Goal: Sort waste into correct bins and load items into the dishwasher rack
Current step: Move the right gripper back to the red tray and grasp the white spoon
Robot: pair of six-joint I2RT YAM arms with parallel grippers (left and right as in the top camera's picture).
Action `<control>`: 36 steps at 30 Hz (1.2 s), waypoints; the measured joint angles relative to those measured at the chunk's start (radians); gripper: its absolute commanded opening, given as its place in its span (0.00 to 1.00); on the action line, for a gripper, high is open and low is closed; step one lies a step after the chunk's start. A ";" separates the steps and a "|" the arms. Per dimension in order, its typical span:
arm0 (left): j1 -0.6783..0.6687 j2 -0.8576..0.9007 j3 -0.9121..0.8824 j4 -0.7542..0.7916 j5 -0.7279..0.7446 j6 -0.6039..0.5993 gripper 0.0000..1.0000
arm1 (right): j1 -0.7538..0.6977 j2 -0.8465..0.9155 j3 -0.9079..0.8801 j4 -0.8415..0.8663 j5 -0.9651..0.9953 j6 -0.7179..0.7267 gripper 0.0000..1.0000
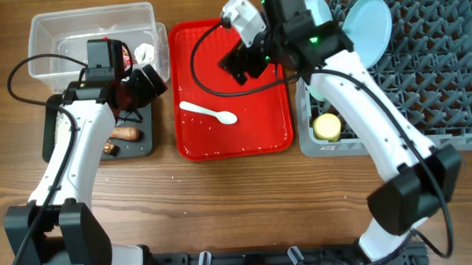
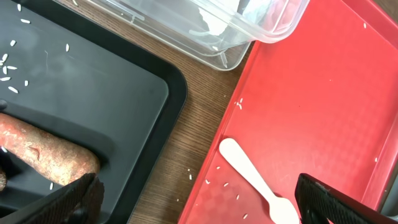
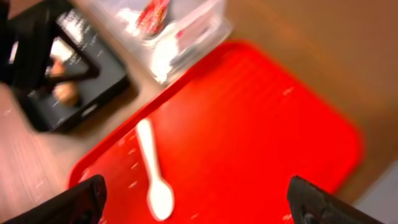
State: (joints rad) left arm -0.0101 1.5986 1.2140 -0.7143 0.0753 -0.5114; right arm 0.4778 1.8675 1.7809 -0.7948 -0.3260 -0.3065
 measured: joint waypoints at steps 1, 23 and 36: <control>0.000 0.000 0.000 0.000 0.000 0.000 1.00 | 0.005 0.016 0.000 -0.018 -0.009 0.001 0.91; 0.000 0.000 0.000 0.000 0.000 0.000 1.00 | 0.166 0.312 -0.002 -0.121 0.084 -0.009 0.89; 0.000 0.000 0.000 0.000 0.000 0.000 1.00 | 0.172 0.417 -0.002 -0.003 0.193 -0.047 0.70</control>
State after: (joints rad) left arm -0.0097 1.5986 1.2140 -0.7143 0.0753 -0.5114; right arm 0.6502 2.2845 1.7794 -0.7982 -0.1326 -0.3538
